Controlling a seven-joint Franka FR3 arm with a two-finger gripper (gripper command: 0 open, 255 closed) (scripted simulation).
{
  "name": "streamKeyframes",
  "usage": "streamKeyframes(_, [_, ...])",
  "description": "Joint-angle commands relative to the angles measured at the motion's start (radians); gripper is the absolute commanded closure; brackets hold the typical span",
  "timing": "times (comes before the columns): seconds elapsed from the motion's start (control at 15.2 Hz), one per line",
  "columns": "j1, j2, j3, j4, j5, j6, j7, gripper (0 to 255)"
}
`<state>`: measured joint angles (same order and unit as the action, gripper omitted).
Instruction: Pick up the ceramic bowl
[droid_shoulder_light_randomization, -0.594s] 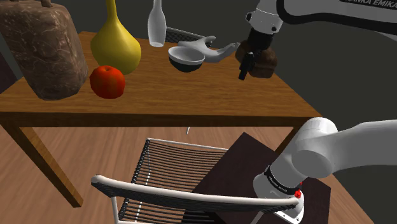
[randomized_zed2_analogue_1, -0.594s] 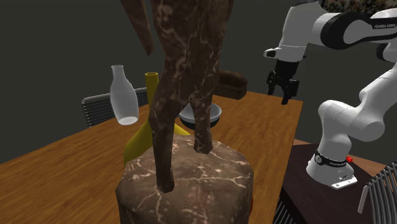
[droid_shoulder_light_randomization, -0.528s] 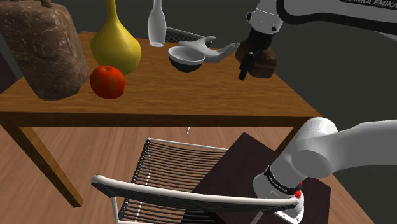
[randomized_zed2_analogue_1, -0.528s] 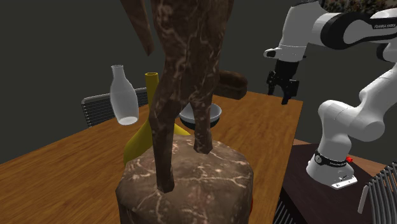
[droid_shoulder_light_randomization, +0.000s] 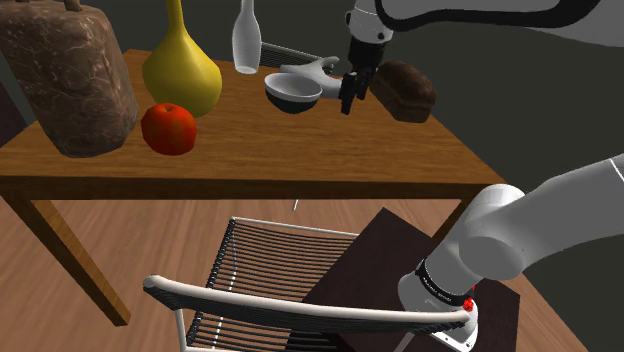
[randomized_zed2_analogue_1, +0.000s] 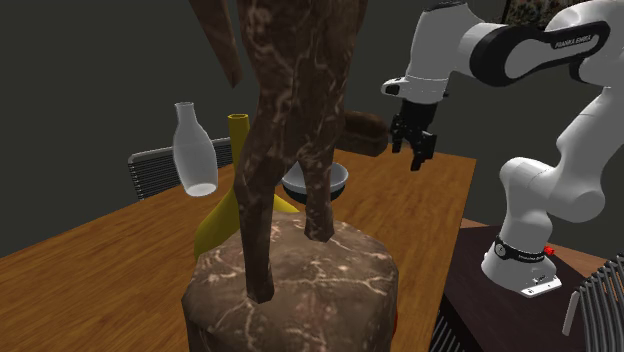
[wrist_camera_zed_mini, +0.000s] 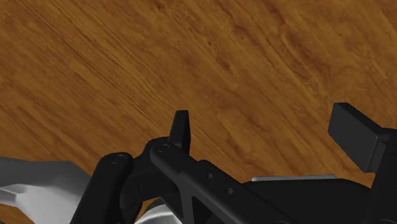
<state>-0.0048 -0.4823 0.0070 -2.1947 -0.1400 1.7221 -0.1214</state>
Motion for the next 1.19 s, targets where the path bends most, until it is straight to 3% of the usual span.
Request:
streamKeyframes(0.0, [0.004,0.083,0.018,0.062,-0.013,0.016,0.016,0])
streamKeyframes(0.53, [0.017,0.412,0.073,0.367,-0.095,0.013,0.066,0])
streamKeyframes(0.99, [0.055,0.719,0.099,0.723,-0.187,-0.066,0.091,0])
streamKeyframes(1.12, [0.054,0.716,0.098,0.694,-0.188,-0.039,0.097,0])
